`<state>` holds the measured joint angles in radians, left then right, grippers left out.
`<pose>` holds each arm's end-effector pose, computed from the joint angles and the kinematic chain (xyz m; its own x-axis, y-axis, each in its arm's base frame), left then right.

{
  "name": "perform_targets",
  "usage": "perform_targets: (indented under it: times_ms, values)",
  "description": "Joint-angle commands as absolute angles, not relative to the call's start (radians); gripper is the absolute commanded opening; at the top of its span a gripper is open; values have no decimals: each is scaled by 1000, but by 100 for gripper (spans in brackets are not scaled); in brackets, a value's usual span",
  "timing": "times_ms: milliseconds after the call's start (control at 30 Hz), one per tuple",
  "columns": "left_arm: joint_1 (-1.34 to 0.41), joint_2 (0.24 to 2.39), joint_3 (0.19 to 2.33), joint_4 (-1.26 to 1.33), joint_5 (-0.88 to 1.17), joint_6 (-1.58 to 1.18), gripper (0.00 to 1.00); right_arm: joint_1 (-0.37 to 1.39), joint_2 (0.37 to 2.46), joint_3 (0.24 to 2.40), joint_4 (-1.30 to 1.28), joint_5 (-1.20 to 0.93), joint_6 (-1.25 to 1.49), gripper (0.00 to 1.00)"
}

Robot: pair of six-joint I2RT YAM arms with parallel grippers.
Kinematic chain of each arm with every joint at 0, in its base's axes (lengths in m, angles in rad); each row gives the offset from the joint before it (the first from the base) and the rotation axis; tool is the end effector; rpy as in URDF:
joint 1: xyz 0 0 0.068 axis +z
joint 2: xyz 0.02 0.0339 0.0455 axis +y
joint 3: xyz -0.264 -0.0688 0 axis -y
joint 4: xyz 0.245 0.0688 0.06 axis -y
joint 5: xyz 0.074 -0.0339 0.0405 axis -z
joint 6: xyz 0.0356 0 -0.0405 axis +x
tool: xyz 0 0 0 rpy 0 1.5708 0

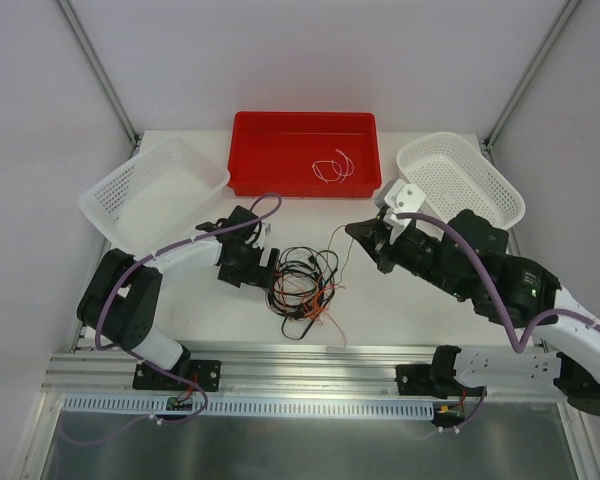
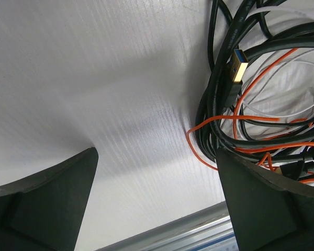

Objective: Untangle the cables

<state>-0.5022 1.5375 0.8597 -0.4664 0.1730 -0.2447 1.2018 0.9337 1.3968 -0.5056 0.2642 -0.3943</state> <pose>0.2467 -0.1425 0.1712 -0.9042 0.2243 -0.3635 0.3273 0.9106 -0.2523 0.0677 0.1492 0.4842 0.2956 -0.2638 -0.9182 -0.7502 0.5309 -0.3941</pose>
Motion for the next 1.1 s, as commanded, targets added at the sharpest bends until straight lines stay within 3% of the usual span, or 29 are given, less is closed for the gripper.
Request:
perform_targets:
  times_ms: [0, 300, 500, 600, 767, 933, 1067]
  values:
    - [-495, 1517, 887, -492, 161, -249, 98, 1195, 923, 1413, -394, 392, -376, 1]
    - [-495, 1509, 887, -492, 144, -247, 98, 1170, 972, 1687, -327, 521, -540, 1]
    - [-495, 1502, 890, -491, 140, -244, 98, 1166, 1012, 1781, -97, 693, -748, 1]
    - [-495, 1499, 888, -492, 135, -245, 97, 1151, 1025, 1743, -3, 780, -813, 1]
    - [-495, 1490, 890, -494, 129, -244, 98, 1025, 1000, 1572, -110, 844, -689, 1]
    - [-495, 1477, 888, -494, 127, -242, 98, 737, 905, 1320, -328, 692, -283, 1]
    - [-495, 1467, 887, -492, 123, -241, 98, 617, 884, 1143, -471, 565, -96, 1]
